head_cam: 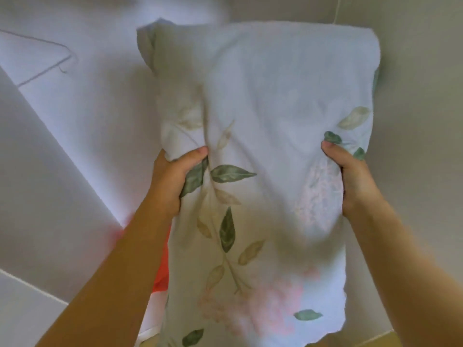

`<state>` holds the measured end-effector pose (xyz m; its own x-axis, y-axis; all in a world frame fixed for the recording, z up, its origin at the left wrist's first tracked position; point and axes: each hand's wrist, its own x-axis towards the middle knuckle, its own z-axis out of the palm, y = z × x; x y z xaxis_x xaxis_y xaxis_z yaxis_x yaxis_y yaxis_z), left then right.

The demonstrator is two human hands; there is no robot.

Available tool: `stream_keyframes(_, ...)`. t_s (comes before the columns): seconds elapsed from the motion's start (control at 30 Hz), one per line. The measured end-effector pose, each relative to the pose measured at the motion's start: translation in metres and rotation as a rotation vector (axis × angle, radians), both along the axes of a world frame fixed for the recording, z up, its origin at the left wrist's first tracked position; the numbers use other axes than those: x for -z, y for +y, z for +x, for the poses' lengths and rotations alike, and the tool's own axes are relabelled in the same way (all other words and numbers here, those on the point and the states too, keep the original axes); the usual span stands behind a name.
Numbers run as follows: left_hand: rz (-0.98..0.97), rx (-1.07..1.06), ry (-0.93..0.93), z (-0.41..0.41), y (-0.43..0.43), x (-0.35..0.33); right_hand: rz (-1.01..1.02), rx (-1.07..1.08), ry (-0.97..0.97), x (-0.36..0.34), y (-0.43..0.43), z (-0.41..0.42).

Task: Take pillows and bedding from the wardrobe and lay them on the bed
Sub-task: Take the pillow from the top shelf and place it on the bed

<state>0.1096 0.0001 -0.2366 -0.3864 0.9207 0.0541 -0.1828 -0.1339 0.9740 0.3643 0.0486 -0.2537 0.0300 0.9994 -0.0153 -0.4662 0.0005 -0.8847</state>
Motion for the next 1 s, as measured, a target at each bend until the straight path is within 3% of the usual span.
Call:
stream_keyframes(0.47,-0.419,0.435,0.042,0.015,0.048,0.12,-0.434,0.432,0.064,0.118,-0.081,-0.002)
stream_keyframes(0.73,-0.592,0.711,0.114,0.078,-0.004,0.146,-0.619,0.693,0.168,0.155,-0.201,0.025)
stream_keyframes(1.0,-0.597,1.01,0.206,0.176,-0.098,0.154,-0.685,1.012,0.345,0.166,-0.356,0.06)
